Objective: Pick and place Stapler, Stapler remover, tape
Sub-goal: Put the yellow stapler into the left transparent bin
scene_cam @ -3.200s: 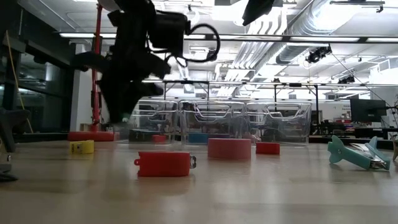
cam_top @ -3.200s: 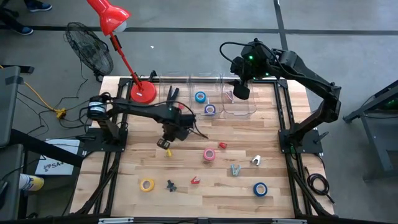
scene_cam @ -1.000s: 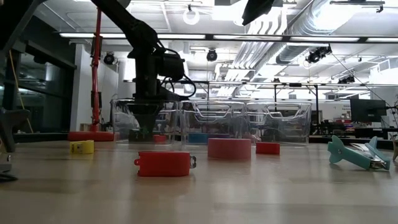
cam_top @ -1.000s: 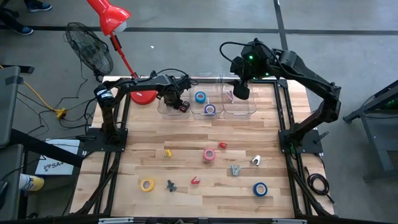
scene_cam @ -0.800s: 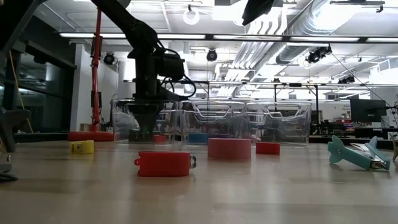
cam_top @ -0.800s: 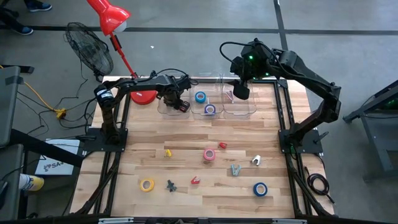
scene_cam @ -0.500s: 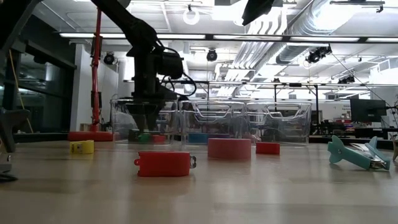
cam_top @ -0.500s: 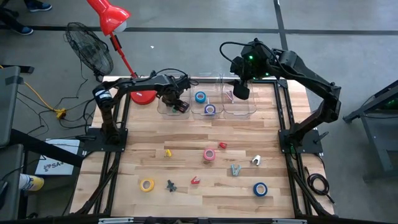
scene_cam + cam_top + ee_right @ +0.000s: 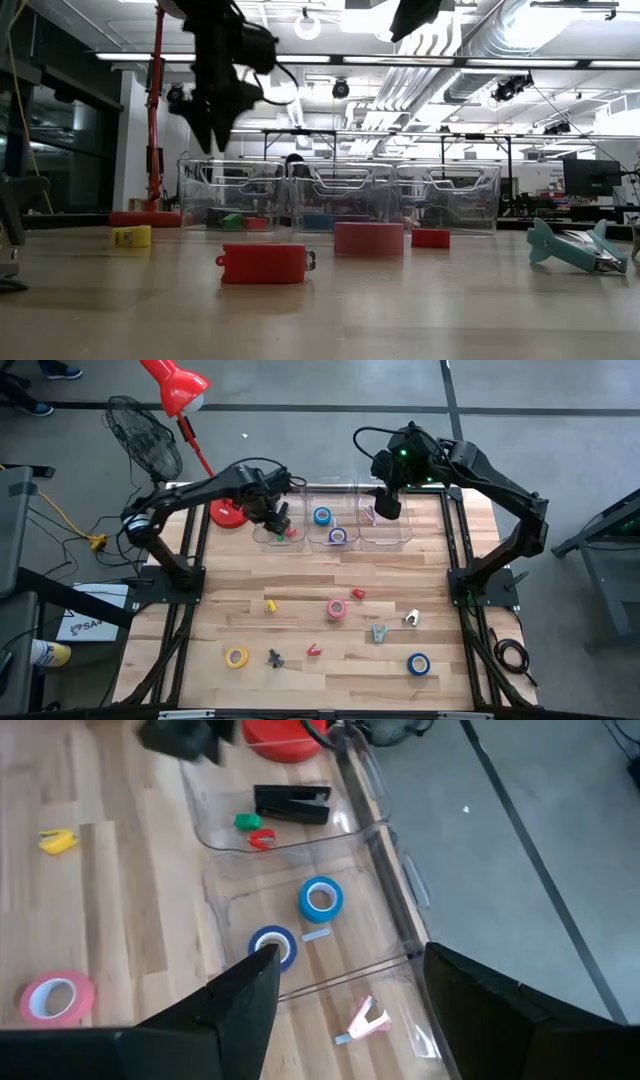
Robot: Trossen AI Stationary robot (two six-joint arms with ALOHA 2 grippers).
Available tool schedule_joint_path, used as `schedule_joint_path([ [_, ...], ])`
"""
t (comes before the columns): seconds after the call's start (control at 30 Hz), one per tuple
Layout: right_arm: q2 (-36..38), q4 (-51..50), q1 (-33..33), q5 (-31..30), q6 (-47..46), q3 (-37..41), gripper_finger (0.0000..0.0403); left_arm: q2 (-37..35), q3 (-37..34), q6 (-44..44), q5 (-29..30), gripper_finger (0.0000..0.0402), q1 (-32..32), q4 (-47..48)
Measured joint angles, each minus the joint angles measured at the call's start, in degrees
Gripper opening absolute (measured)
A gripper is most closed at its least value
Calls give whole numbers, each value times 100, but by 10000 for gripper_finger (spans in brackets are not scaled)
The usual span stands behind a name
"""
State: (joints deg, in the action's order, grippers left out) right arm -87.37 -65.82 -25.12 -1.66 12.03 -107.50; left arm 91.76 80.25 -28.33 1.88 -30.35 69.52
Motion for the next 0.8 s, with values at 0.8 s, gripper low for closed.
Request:
schedule_joint_path([
  [0.8,0,-47,-2,-246,-130,0,237,-747,-672,-5576,490,167,3458,272],
])
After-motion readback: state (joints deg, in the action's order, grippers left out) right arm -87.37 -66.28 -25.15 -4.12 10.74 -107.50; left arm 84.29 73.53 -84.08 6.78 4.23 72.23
